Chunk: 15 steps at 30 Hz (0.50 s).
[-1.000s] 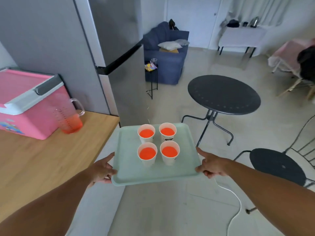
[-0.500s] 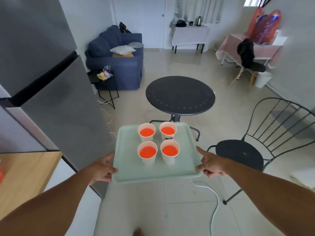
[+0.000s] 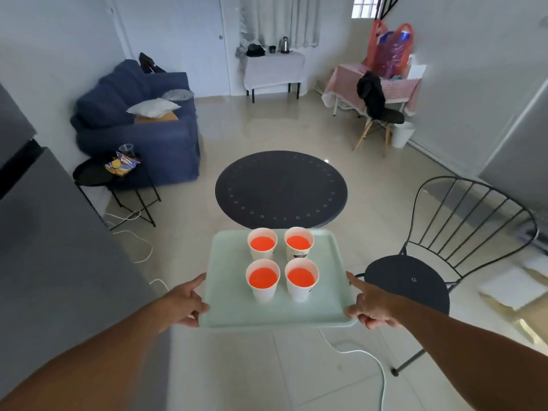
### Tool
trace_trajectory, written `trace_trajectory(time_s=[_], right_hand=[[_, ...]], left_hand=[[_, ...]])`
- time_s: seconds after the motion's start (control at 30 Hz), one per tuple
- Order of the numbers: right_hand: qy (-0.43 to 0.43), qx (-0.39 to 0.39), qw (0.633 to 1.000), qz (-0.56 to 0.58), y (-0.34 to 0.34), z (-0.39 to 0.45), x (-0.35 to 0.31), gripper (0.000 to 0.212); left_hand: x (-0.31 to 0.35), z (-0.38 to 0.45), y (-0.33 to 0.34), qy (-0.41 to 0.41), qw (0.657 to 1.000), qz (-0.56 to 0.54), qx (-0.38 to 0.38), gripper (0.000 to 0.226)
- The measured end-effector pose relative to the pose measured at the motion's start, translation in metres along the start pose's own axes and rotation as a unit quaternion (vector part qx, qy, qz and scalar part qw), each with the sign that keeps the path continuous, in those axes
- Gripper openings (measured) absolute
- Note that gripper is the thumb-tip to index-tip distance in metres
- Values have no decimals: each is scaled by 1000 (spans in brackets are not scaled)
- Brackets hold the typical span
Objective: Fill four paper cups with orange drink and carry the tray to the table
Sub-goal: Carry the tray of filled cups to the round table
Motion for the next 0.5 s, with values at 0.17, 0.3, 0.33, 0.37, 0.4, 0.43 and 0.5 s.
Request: trace_trajectory(time_s=[0.17,0.3,0.33,0.37,0.4,0.43,0.5], right_hand=[[-8,7,1000,19,-22,25,-28,117],[-16,6,999,29,-50,49,-48,115],[-16,5,999,27,-59,58,-52,115],[-16,4,1000,26,-69,67,-57,114],[-17,3,1000,23,-77,75,-61,114],[-18,0,1000,22,-87,85,-65,114],[-18,-7,1000,21,-107,107,-72,115]], left_hand=[[36,47,-34,3,1000,18,-20,92],[62,88,-52,4,999,31,-31,94],[68,100,-55,1,999,36,-32,94],[75,111,-58,-1,999,37,-32,95],[81,120,-60,-3,999,36,-32,95],[88,132,-63,-6,999,32,-33,95],[99,158,-72,-14,999,22,-32,96]])
Point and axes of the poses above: each hand's wrist, its own z-axis towards the middle knuckle, its own y-axis out of the palm, x = y × z, the point moved 1 cm from there along z, towards the middle knuckle, and after that the axes turned 13 degrees about -x, right-handed, at the moved point
